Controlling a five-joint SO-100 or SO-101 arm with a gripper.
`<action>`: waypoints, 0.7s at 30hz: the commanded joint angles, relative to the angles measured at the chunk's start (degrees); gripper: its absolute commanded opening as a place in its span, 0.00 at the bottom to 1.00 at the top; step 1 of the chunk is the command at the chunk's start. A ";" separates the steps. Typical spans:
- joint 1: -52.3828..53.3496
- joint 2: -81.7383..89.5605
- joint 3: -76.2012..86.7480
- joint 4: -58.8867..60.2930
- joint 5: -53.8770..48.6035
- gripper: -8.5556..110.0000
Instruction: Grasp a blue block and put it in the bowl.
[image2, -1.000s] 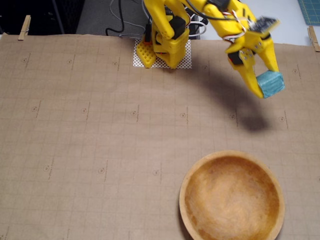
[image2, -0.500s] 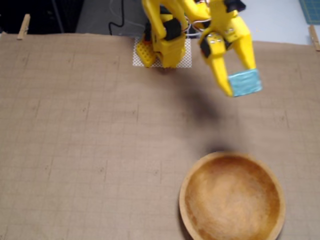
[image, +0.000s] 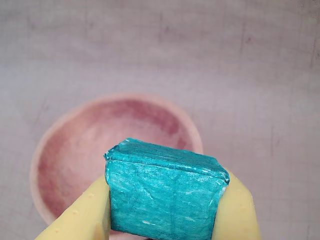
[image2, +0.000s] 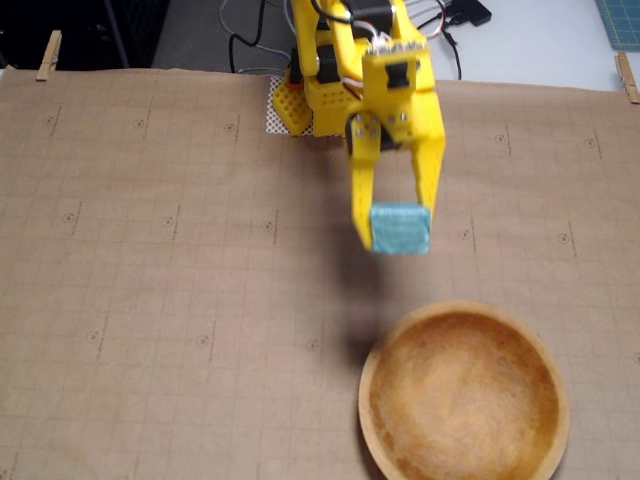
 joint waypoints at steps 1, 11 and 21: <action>-2.11 -7.21 -9.67 -0.97 -0.62 0.10; -9.49 -25.75 -25.22 -0.97 -0.26 0.10; -9.84 -45.35 -42.19 -0.97 0.18 0.10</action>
